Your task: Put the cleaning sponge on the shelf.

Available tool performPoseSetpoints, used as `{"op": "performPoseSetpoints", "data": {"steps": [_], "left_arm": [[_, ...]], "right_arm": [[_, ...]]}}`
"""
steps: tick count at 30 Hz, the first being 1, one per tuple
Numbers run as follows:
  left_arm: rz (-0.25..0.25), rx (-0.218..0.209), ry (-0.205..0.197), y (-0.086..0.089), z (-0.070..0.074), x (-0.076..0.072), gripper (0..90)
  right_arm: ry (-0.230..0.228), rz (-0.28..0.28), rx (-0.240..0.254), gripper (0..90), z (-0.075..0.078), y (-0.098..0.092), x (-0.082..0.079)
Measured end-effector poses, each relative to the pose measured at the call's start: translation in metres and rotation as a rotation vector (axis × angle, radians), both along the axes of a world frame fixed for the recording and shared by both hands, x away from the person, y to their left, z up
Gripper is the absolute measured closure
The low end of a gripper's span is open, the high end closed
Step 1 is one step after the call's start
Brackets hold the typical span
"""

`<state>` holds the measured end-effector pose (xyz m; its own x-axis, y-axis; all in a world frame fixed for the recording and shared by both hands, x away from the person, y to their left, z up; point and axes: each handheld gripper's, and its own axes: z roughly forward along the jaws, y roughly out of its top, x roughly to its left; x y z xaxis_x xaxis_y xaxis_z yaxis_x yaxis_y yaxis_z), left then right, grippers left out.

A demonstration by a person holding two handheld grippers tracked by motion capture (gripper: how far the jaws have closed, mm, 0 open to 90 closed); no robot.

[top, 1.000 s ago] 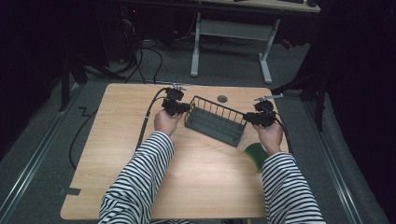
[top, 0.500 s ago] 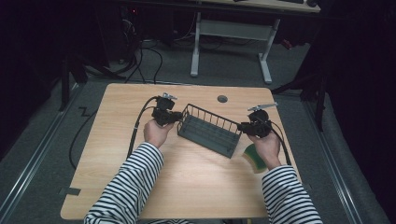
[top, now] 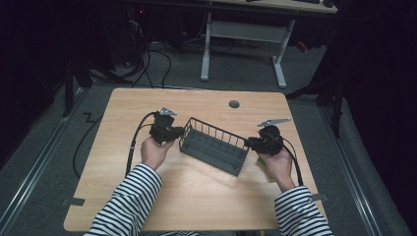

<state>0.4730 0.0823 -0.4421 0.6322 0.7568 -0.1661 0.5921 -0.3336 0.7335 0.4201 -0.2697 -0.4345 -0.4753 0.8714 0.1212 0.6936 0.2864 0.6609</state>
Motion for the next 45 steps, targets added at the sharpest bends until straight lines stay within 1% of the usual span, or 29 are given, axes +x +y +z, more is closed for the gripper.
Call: {"op": "performPoseSetpoints", "data": {"steps": [4,7,9,10,12,13,15,17,19,21,23,24,25,26,27,28,30,32,33,36,38,39,40,41,45], "left_arm": [[0.006,-0.004,-0.008,0.003,-0.001,-0.002,84.3],[0.007,0.011,-0.025,0.002,-0.001,-0.004,84.0],[0.009,0.008,-0.037,0.002,0.0,-0.004,82.1],[0.014,-0.004,-0.041,0.002,0.001,-0.005,78.5],[0.024,-0.024,-0.041,0.005,0.004,-0.005,65.2],[0.024,-0.031,-0.044,0.007,0.005,-0.005,59.0],[0.03,-0.032,-0.057,0.01,0.008,-0.008,49.4],[0.045,-0.04,-0.083,0.016,0.009,-0.012,44.4],[0.059,-0.059,-0.099,0.025,0.01,-0.016,41.1],[0.075,-0.071,-0.104,0.034,0.008,-0.02,38.9],[0.097,-0.085,-0.105,0.044,0.004,-0.025,38.4],[0.109,-0.084,-0.104,0.049,0.001,-0.027,38.3],[0.12,-0.089,-0.103,0.054,-0.002,-0.03,38.2],[0.128,-0.088,-0.095,0.059,-0.004,-0.032,38.1],[0.139,-0.081,-0.094,0.063,-0.007,-0.035,37.7],[0.148,-0.078,-0.095,0.068,-0.01,-0.038,37.7],[0.168,-0.069,-0.089,0.076,-0.017,-0.043,37.6],[0.184,-0.063,-0.082,0.084,-0.024,-0.049,37.6],[0.189,-0.056,-0.078,0.088,-0.027,-0.051,37.6],[0.211,-0.044,-0.068,0.096,-0.037,-0.059,37.4],[0.223,-0.033,-0.059,0.101,-0.044,-0.064,37.0],[0.225,-0.028,-0.051,0.103,-0.048,-0.067,36.9],[0.233,-0.019,-0.051,0.105,-0.052,-0.07,36.5],[0.236,-0.011,-0.049,0.107,-0.056,-0.073,36.4],[0.263,0.016,-0.039,0.113,-0.071,-0.081,35.7]], "right_arm": [[-0.009,0.01,-0.007,71.7,0.0,0.003,-0.002],[-0.012,0.013,-0.006,71.1,0.0,0.004,-0.002],[-0.023,0.015,-0.021,66.7,-0.001,0.006,-0.003],[-0.023,0.012,-0.026,63.6,-0.001,0.006,-0.004],[-0.026,0.004,-0.035,56.8,-0.001,0.005,-0.004],[-0.023,-0.003,-0.032,54.5,-0.001,0.005,-0.004],[-0.041,-0.006,-0.011,50.3,0.0,0.002,-0.005],[-0.07,-0.016,0.014,47.8,0.002,-0.002,-0.009],[-0.085,-0.033,0.045,45.3,0.003,-0.007,-0.013],[-0.088,-0.046,0.048,43.3,0.003,-0.013,-0.016],[-0.097,-0.052,0.049,42.9,0.004,-0.017,-0.02],[-0.108,-0.056,0.047,42.8,0.006,-0.019,-0.022],[-0.13,-0.063,0.052,42.9,0.008,-0.021,-0.025],[-0.147,-0.073,0.065,42.9,0.009,-0.024,-0.028],[-0.151,-0.078,0.07,42.3,0.009,-0.027,-0.03],[-0.154,-0.085,0.067,41.5,0.008,-0.03,-0.032],[-0.161,-0.1,0.044,40.1,0.005,-0.035,-0.035],[-0.178,-0.123,0.059,39.9,0.001,-0.042,-0.039],[-0.167,-0.129,0.057,39.8,-0.001,-0.045,-0.04],[-0.176,-0.147,0.064,39.4,-0.007,-0.052,-0.045],[-0.157,-0.149,0.043,39.0,-0.01,-0.055,-0.047],[-0.172,-0.15,0.04,38.9,-0.012,-0.057,-0.049],[-0.179,-0.159,0.05,39.0,-0.014,-0.058,-0.051],[-0.178,-0.159,0.054,39.0,-0.015,-0.06,-0.052],[-0.155,-0.163,0.029,39.0,-0.023,-0.067,-0.055]]}}
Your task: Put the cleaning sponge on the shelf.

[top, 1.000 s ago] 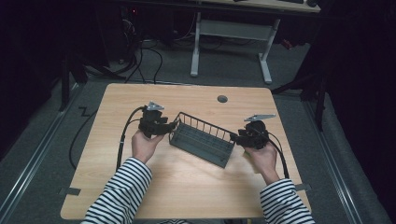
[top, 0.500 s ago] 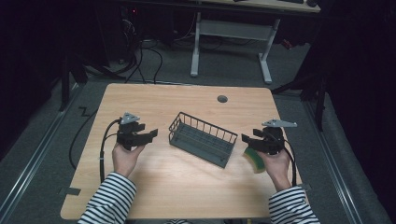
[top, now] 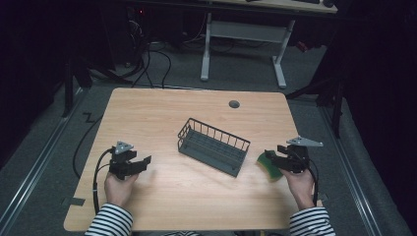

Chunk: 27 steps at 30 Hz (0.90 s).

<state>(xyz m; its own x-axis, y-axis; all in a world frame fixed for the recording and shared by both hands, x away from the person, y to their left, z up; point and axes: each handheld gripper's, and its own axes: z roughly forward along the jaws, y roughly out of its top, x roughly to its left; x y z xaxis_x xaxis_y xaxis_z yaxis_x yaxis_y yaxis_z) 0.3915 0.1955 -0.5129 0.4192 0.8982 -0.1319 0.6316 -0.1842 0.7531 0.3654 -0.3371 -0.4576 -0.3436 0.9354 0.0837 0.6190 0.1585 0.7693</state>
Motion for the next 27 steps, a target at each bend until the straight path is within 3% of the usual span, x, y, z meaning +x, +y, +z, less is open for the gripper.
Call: {"op": "performPoseSetpoints", "data": {"steps": [6,9,15,21,25,27], "left_arm": [[0.023,0.062,-0.002,0.002,-0.015,-0.009,34.8],[0.025,0.121,-0.017,-0.001,-0.022,-0.011,34.4],[0.032,0.116,-0.03,-0.002,-0.023,-0.012,33.8],[0.035,0.117,-0.027,-0.002,-0.024,-0.011,32.9],[0.037,0.115,-0.026,-0.002,-0.024,-0.011,32.5],[0.036,0.111,-0.025,-0.002,-0.024,-0.011,32.2]], "right_arm": [[0.035,-0.013,-0.048,35.5,-0.013,-0.007,-0.003],[0.066,-0.012,-0.073,30.8,-0.023,-0.01,-0.001],[0.121,-0.018,-0.123,23.8,-0.039,-0.015,0.007],[0.13,0.009,-0.092,23.3,-0.043,-0.014,0.01],[0.161,0.042,-0.123,24.1,-0.047,-0.007,0.014],[0.158,0.04,-0.164,27.6,-0.048,-0.005,0.015]]}}
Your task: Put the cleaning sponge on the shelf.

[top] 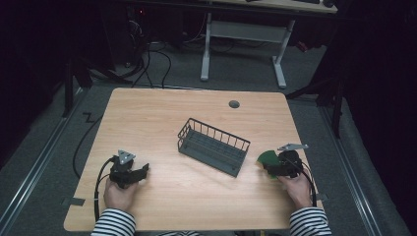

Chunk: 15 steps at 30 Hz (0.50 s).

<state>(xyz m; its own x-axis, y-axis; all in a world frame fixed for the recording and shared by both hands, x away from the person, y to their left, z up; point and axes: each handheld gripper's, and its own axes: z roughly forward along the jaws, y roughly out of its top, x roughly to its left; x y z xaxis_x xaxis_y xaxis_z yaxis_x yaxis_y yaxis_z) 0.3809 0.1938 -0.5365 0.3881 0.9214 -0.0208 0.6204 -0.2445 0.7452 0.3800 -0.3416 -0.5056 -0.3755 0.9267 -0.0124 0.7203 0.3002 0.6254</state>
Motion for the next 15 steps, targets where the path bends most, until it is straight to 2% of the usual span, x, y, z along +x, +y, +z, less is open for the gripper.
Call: {"op": "performPoseSetpoints", "data": {"steps": [6,15], "left_arm": [[-0.004,-0.006,0.002,0.0,0.0,0.0,31.2],[-0.005,-0.01,0.004,0.001,0.0,0.0,31.0]], "right_arm": [[0.006,0.0,0.011,30.9,0.002,-0.001,-0.001],[-0.022,-0.006,0.031,31.3,0.012,0.0,-0.005]]}}
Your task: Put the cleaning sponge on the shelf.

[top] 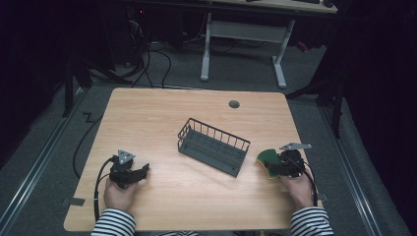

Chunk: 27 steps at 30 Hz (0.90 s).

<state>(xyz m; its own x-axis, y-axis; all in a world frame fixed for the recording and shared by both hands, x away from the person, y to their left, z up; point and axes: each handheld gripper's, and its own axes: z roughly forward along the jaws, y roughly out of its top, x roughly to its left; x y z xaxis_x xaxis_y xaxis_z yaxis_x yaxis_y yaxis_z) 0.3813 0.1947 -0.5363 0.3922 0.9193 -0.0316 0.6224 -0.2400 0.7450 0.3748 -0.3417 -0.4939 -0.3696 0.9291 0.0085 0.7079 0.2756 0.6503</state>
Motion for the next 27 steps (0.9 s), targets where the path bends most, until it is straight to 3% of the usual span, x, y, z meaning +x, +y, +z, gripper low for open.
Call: {"op": "performPoseSetpoints", "data": {"steps": [13,27], "left_arm": [[-0.003,0.003,-0.001,-0.001,0.0,0.0,30.3],[-0.004,0.005,-0.001,-0.001,0.0,0.0,29.9]], "right_arm": [[-0.04,0.009,0.034,31.4,0.02,-0.001,-0.011],[-0.114,0.035,0.053,31.4,0.051,0.003,-0.015]]}}
